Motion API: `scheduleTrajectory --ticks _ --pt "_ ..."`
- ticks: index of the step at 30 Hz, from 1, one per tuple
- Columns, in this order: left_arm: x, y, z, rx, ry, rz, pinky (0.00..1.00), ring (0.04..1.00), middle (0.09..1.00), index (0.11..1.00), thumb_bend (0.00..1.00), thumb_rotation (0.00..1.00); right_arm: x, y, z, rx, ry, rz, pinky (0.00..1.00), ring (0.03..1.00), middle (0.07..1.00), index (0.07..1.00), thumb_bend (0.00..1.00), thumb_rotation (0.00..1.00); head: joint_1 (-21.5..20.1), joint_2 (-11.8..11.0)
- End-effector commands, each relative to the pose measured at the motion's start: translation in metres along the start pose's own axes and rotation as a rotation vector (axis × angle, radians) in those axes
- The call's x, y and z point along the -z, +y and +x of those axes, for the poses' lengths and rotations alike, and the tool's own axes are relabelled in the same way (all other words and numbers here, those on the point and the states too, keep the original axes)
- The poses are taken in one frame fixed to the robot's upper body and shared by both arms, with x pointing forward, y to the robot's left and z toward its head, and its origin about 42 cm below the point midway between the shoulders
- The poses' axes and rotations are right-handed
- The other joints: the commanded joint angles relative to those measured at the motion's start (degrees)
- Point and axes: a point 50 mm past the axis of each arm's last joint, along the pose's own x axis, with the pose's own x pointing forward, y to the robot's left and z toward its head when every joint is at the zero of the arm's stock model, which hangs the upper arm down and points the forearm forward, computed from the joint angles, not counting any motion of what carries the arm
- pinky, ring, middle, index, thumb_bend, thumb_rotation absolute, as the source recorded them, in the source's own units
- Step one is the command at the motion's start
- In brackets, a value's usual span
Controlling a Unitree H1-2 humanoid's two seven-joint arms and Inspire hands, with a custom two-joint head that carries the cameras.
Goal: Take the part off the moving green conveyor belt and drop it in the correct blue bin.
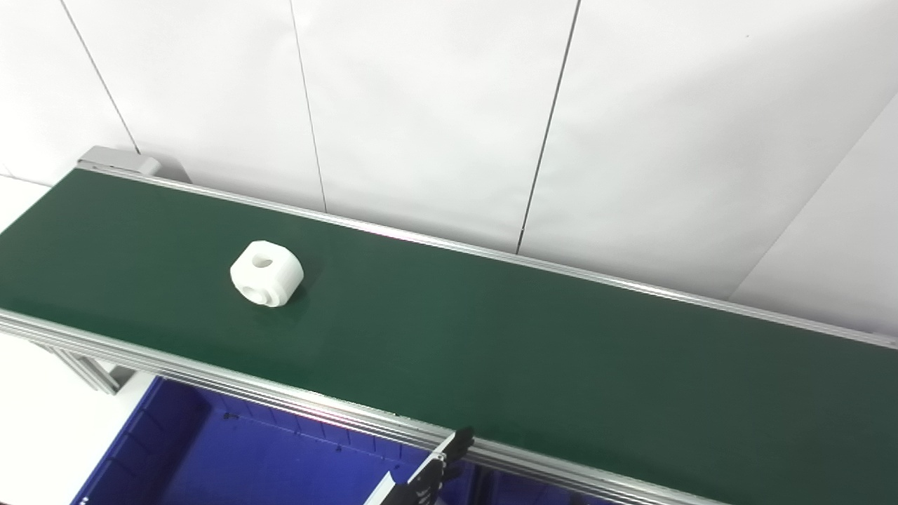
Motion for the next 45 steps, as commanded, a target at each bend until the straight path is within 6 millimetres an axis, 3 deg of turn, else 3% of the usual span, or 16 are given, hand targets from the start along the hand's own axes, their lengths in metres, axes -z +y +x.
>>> scheduleTrajectory --ticks 1,13,22,27,31,38,45 --pt "-0.012 0.001 0.004 0.000 -0.075 0.001 0.96 1.000 0.987 1.000 0.88 0.74 -0.012 0.002 0.002 0.007 -0.086 0.007 1.00 1.000 1.000 1.000 0.81 0.87 -0.25 0.31" --pt "-0.018 0.002 0.006 0.003 -0.082 0.001 0.97 1.000 0.988 1.000 0.88 0.72 -0.014 0.002 0.005 0.006 -0.094 0.007 1.00 1.000 1.000 1.000 0.78 0.89 0.27 1.18" --pt "-0.073 -0.004 0.008 0.009 -0.268 0.001 0.91 0.981 0.985 1.000 0.91 0.75 -0.015 0.002 0.006 -0.005 -0.093 -0.002 1.00 1.000 1.000 1.000 0.79 0.91 0.73 1.63" --pt "-0.097 0.000 0.012 -0.017 -0.323 0.009 0.89 0.967 0.966 1.000 0.99 0.76 -0.015 0.002 0.008 -0.009 -0.095 0.005 1.00 1.000 1.000 1.000 0.78 0.91 0.91 1.84" --pt "-0.114 0.015 0.020 -0.037 -0.371 0.034 0.91 0.974 0.970 0.999 1.00 0.74 -0.015 0.003 0.008 -0.011 -0.094 0.009 1.00 1.000 1.000 1.000 0.78 0.91 0.85 2.11" --pt "-0.137 0.051 0.040 -0.093 -0.468 0.182 0.85 0.957 0.965 0.997 1.00 0.75 -0.014 0.006 0.010 -0.015 -0.090 0.014 1.00 1.000 1.000 1.000 0.77 0.91 0.91 1.55" --pt "-0.161 0.101 0.065 -0.066 -0.555 0.375 0.96 0.982 0.955 0.928 0.94 0.66 -0.012 0.008 0.014 -0.020 -0.087 0.029 1.00 1.000 1.000 1.000 0.78 0.89 0.87 1.04"
